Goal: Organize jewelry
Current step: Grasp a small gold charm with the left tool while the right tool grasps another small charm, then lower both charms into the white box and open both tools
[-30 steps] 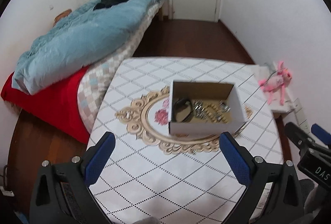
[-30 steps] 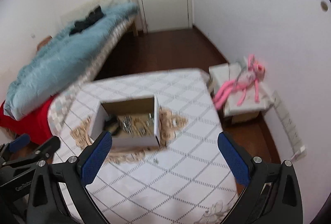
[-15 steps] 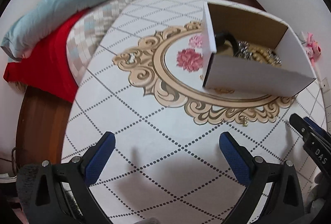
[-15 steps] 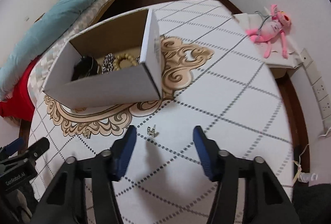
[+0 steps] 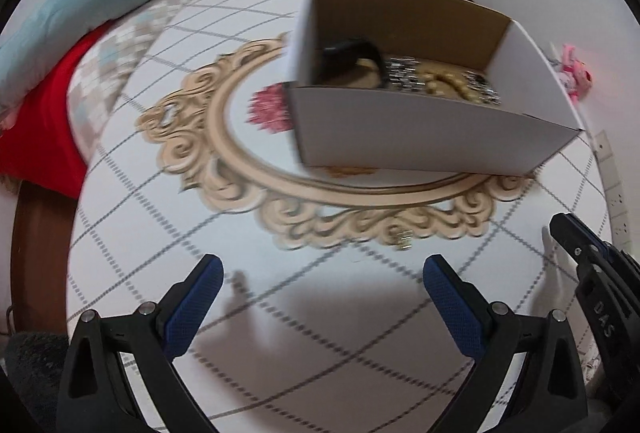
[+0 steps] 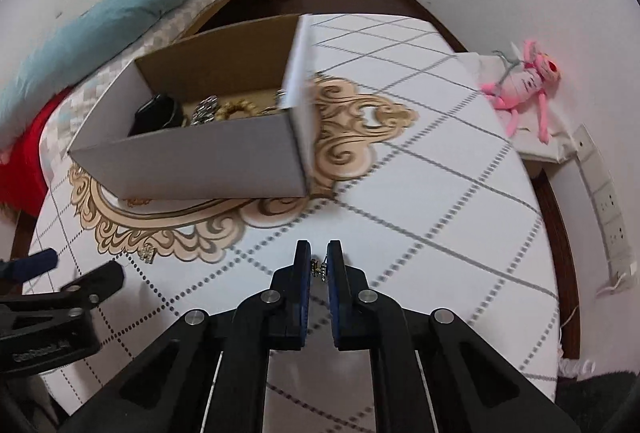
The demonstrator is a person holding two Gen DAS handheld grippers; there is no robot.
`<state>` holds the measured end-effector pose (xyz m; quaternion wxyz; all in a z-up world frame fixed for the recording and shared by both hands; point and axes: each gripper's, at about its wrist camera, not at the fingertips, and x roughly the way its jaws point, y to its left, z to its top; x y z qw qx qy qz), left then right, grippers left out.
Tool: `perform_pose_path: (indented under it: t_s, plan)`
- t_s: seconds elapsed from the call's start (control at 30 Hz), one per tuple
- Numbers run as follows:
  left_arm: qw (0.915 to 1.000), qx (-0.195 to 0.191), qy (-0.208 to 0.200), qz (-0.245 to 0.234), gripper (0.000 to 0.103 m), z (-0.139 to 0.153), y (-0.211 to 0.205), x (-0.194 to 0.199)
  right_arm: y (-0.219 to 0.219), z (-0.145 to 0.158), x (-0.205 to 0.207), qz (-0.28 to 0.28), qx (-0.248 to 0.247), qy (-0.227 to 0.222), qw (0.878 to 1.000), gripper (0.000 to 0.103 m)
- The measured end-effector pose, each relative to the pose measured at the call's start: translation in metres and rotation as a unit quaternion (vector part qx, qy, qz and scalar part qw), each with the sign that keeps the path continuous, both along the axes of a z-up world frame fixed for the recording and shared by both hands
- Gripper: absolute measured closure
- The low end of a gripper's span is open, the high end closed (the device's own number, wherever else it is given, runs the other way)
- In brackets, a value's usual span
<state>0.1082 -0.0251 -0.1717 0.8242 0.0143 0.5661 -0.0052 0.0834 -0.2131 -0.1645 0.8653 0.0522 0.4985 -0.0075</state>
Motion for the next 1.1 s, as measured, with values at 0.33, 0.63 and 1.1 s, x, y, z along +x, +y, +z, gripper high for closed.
perform_pose_path:
  t_s: [0.33, 0.63, 1.1]
  plan:
    - [0.9995, -0.004, -0.004, -0.032, 0.054, -0.004, -0.03, 0.002, -0.029, 0.008, -0.009, -0.036, 0.008, -0.003, 0.999, 0.095]
    - [0.9994, -0.01, -0.005, -0.034, 0.073, -0.003, -0.032, 0.001, -0.029, 0.006, -0.008, -0.042, 0.01, -0.001, 0.999, 0.095]
    - [0.9988, -0.021, -0.011, -0.042, 0.093, -0.004, -0.026, 0.007, -0.028, 0.007, -0.009, -0.042, 0.01, -0.004, 0.999, 0.095]
